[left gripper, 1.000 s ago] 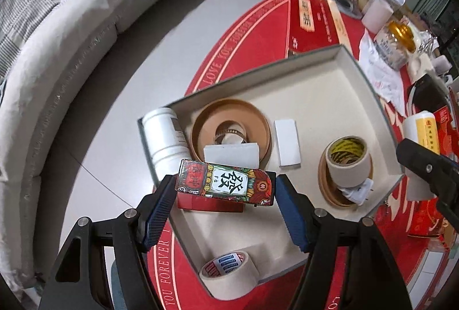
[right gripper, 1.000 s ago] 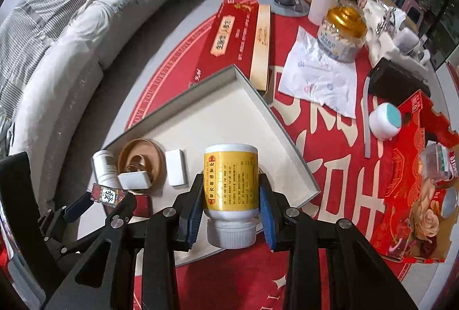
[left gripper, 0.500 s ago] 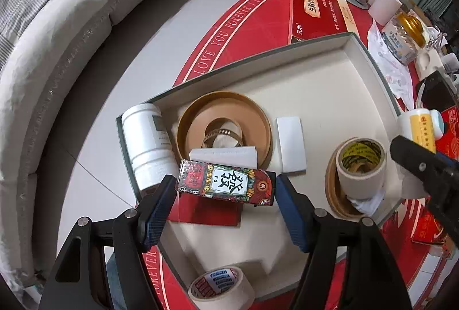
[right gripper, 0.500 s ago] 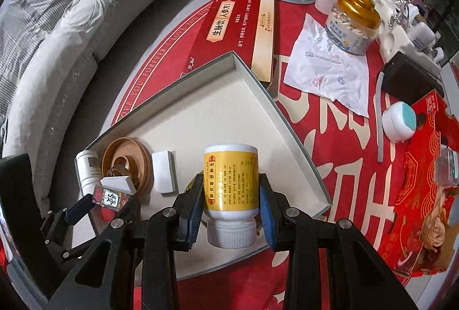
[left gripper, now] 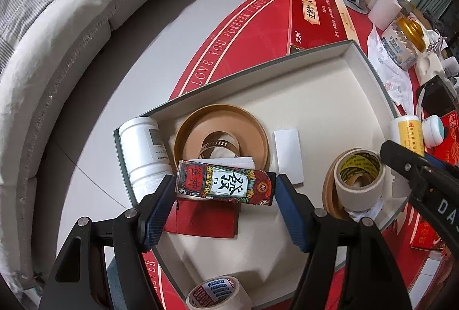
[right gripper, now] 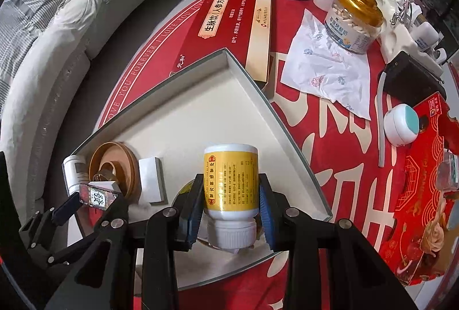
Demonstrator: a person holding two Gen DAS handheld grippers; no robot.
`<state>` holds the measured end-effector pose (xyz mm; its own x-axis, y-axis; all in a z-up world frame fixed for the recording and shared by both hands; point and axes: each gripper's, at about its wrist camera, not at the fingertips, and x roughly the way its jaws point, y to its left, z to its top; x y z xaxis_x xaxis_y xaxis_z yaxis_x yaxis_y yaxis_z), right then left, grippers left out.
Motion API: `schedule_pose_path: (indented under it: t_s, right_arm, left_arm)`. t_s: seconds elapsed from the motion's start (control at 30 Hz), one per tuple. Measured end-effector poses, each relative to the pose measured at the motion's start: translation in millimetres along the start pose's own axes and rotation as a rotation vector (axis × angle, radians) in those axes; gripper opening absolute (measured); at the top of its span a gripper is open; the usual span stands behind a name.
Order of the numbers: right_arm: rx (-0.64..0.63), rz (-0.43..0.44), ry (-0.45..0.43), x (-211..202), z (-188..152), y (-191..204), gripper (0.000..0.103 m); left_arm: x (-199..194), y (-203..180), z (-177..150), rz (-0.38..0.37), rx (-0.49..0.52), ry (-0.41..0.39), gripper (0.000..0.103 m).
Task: Organize rigid objects
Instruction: 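Carry the packet and yellow bottle into the tray and release both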
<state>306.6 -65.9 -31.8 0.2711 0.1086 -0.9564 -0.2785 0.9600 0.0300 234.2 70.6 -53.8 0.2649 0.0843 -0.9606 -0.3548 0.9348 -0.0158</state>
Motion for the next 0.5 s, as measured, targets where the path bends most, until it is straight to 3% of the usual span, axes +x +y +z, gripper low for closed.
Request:
schedule_pose_path:
  t_s: [0.5]
  right_arm:
    - [0.001, -0.013, 0.005, 7.6, 2.6, 0.2, 0.037]
  left_arm:
    - [6.1, -4.3, -0.1, -0.017, 0.002, 0.01, 0.073]
